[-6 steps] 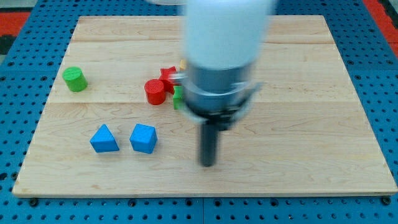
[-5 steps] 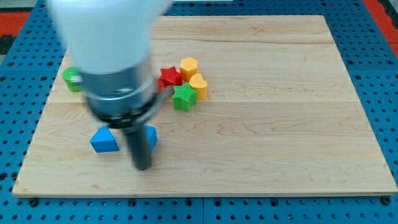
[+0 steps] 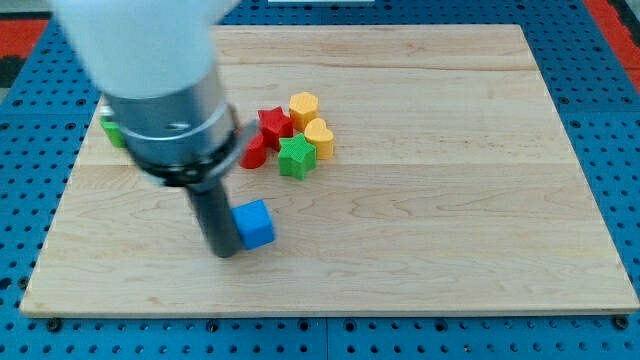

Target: Move blue cube to bottom of the green star

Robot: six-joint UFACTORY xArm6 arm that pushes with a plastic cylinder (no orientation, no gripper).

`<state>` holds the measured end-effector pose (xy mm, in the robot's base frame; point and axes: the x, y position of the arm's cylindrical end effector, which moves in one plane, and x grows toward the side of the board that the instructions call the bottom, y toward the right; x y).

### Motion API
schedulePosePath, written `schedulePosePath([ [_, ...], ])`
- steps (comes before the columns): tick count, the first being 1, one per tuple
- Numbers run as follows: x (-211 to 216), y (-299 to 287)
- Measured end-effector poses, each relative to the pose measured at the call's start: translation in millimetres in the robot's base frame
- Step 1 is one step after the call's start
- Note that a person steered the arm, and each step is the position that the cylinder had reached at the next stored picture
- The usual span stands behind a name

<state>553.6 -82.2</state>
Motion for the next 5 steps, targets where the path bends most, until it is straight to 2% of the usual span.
schedulePosePath([
  [3,-26.8,62.6],
  [4,-7.3,69.9],
  [5,-22.6,10.4],
])
